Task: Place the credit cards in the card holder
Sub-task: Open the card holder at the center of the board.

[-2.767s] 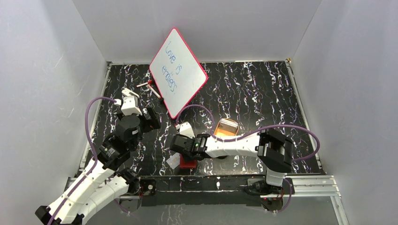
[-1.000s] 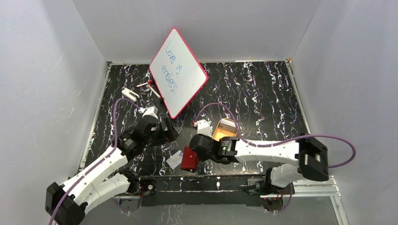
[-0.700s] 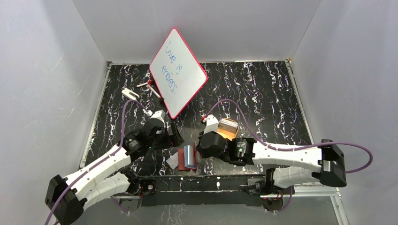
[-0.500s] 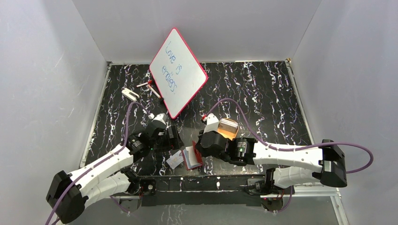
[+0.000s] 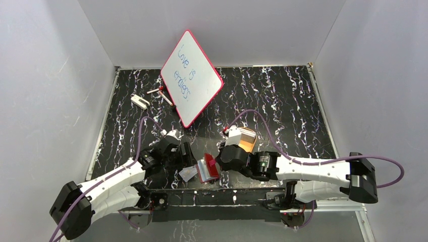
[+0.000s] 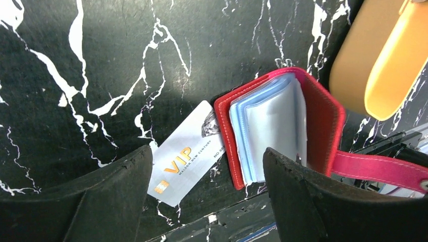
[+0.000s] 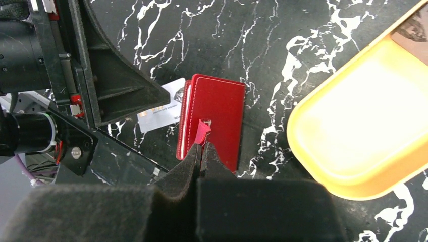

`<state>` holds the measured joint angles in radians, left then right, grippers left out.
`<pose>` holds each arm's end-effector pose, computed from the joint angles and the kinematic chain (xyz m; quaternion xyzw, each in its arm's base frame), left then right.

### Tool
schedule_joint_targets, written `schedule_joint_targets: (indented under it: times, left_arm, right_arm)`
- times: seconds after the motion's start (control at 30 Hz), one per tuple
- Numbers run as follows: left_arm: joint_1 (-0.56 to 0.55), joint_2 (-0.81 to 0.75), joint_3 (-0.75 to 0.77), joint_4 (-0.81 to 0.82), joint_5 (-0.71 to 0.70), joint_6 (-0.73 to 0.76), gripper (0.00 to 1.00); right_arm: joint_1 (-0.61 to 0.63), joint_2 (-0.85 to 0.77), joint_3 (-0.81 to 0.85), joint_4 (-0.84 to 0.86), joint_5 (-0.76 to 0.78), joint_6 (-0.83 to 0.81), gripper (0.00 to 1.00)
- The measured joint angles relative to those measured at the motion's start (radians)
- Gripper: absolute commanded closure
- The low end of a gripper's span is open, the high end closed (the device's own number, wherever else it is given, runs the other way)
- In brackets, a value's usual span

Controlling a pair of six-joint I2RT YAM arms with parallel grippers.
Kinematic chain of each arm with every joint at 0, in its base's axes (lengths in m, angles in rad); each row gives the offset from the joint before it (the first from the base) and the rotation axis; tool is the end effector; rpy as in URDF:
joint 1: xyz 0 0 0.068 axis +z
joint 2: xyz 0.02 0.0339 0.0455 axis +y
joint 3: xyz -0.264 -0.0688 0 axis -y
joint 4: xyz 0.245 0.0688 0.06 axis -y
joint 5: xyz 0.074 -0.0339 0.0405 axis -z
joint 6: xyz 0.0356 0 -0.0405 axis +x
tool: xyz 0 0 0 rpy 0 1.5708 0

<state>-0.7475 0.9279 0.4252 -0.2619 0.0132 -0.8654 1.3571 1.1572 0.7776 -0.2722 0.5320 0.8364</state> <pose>0.1349 -0.1257 0.1835 -0.0516 0.9184 -0.2873 0.2671 0.0700 0.2375 0.2567 -0.1099 0.8656 0.2732 0.4050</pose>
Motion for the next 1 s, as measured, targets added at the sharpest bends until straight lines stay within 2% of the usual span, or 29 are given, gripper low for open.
schedule_joint_targets:
  times: [0.17, 0.5, 0.77, 0.8, 0.83, 1.0]
  left_arm:
    - [-0.003, 0.000, -0.028, 0.029, 0.010, -0.018, 0.26]
    - [-0.016, 0.066, -0.077, 0.181, 0.094, -0.103, 0.43]
    - [-0.058, 0.075, -0.103, 0.241, 0.111, -0.175, 0.45]
    - [-0.060, 0.079, -0.103, 0.246, 0.111, -0.175, 0.45]
    - [-0.060, 0.084, -0.103, 0.250, 0.111, -0.176, 0.45]
    - [-0.062, 0.129, -0.082, 0.269, 0.111, -0.165, 0.45]
  right_arm:
    - [0.000, -0.031, -0.021, -0.021, 0.019, 0.014, 1.00]
    - [0.000, -0.033, -0.021, -0.047, 0.024, 0.024, 1.00]
    - [0.000, -0.034, -0.021, -0.048, 0.024, 0.015, 1.00]
    - [0.000, -0.034, -0.021, -0.051, 0.024, 0.013, 0.98]
    - [0.000, -0.034, -0.021, -0.058, 0.024, 0.011, 0.93]
    - [0.000, -0.034, -0.005, -0.124, 0.025, 0.002, 0.55]
